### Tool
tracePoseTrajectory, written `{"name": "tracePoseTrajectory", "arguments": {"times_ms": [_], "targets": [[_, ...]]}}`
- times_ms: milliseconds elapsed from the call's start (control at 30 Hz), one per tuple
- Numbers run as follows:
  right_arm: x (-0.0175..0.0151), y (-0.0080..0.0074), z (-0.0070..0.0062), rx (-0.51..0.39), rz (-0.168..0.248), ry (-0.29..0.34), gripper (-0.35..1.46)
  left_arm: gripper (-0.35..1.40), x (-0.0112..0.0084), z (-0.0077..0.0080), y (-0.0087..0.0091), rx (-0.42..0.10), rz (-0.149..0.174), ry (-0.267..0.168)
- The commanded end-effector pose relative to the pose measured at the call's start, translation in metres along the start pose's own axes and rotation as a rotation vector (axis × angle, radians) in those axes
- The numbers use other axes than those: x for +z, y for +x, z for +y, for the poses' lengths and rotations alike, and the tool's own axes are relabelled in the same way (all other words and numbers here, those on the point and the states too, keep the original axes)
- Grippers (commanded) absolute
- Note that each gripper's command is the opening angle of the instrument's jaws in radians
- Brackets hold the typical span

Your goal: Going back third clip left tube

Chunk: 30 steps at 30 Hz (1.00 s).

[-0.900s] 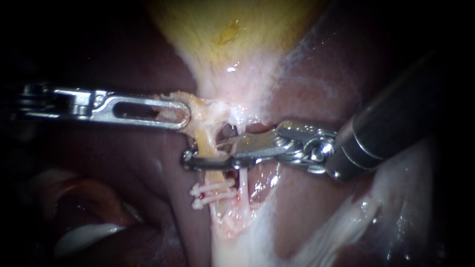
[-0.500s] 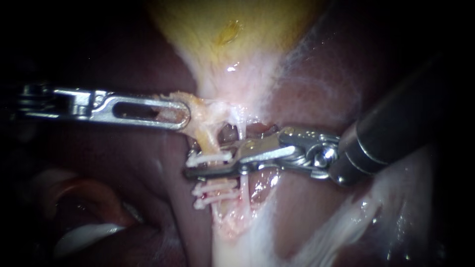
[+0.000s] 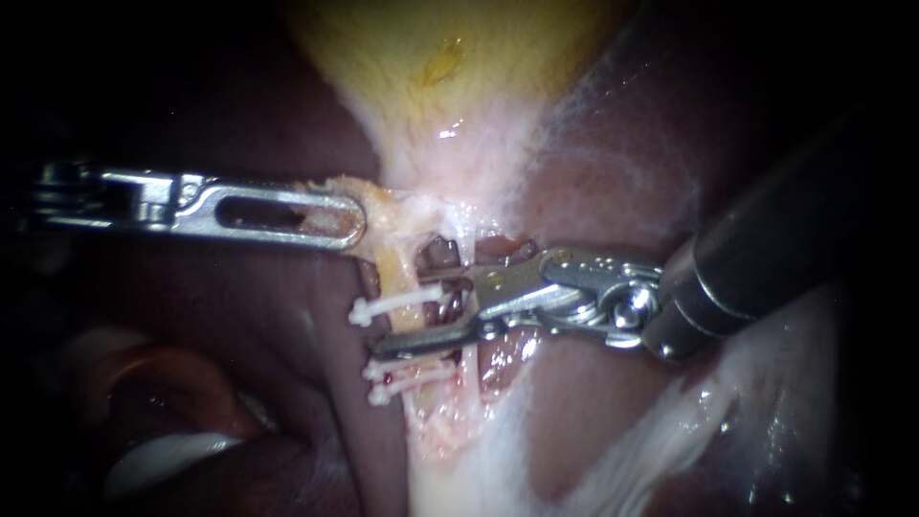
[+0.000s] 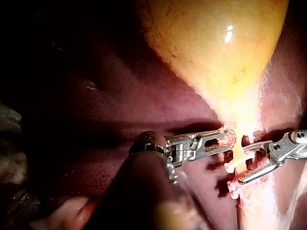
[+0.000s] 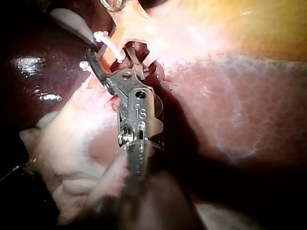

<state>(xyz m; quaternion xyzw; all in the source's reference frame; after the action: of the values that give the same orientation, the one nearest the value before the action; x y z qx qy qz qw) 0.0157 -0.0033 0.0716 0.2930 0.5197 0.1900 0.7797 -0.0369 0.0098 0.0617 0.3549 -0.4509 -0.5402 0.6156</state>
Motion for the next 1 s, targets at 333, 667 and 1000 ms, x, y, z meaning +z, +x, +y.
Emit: {"name": "tracePoseTrajectory", "arguments": {"times_ms": [333,667,1000], "targets": [[-0.0065,0.0024,-0.0004,-0.101,0.008,-0.039,0.50,-0.35,-0.0002,0.0001,0.0000,0.000,-0.001,-0.001],[-0.0129,0.0044,-0.0027,-0.134,0.032,-0.013,0.50,-0.35,-0.0003,0.0002,0.0000,0.001,0.000,-0.001],[-0.0167,0.0057,-0.0047,-0.174,0.033,0.015,0.50,-0.35,-0.0004,0.0002,0.0000,0.001,0.000,-0.001]]}}
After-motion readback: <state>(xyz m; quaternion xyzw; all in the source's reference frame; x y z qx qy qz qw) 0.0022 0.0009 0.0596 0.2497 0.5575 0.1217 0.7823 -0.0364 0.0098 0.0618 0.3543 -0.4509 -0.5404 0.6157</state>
